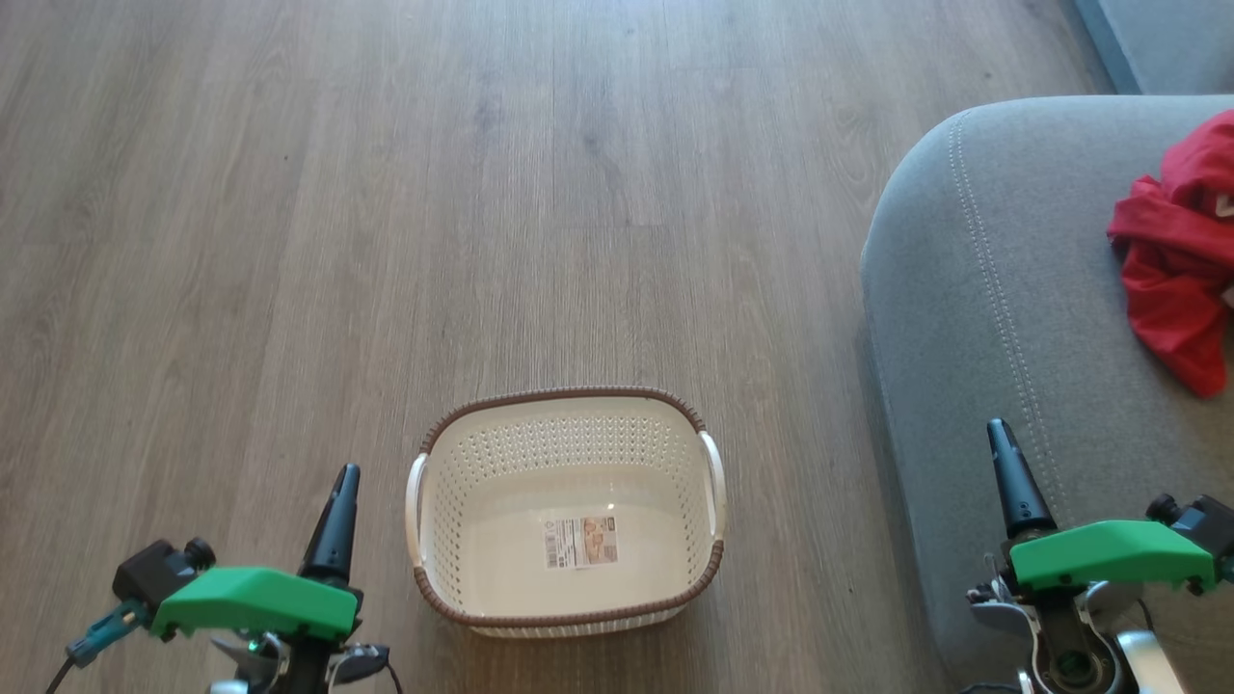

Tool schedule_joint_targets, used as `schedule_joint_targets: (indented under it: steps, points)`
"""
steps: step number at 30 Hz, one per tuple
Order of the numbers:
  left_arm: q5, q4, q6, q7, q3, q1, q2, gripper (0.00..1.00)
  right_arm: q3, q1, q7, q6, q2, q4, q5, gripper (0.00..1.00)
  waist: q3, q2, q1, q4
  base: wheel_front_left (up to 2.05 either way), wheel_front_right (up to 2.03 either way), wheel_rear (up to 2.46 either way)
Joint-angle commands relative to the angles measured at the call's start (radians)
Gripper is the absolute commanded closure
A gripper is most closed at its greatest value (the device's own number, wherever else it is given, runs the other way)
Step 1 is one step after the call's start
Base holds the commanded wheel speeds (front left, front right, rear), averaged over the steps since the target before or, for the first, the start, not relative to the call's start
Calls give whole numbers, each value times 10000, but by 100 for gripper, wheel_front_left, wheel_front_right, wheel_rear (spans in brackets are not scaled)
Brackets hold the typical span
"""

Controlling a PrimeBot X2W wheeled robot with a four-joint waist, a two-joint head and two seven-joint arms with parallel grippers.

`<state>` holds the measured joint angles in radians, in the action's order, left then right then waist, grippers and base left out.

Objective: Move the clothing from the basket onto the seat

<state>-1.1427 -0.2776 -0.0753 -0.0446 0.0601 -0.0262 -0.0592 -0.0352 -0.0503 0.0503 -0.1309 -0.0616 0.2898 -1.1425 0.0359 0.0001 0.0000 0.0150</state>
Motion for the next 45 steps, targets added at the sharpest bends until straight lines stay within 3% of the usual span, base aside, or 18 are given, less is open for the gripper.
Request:
schedule_joint_targets:
  steps: [1,45]
  points:
    - [-298,318,-88,54,-355,-597,-140,100,47,-458,-114,1,-127,-374,-308,100,-11,-1,0,-5,0,0,0]
    - [-4911,337,-554,1335,-1436,-792,-131,100,-518,-552,-1420,2,-80,-466,-4884,100,-327,-1,0,-150,0,0,0]
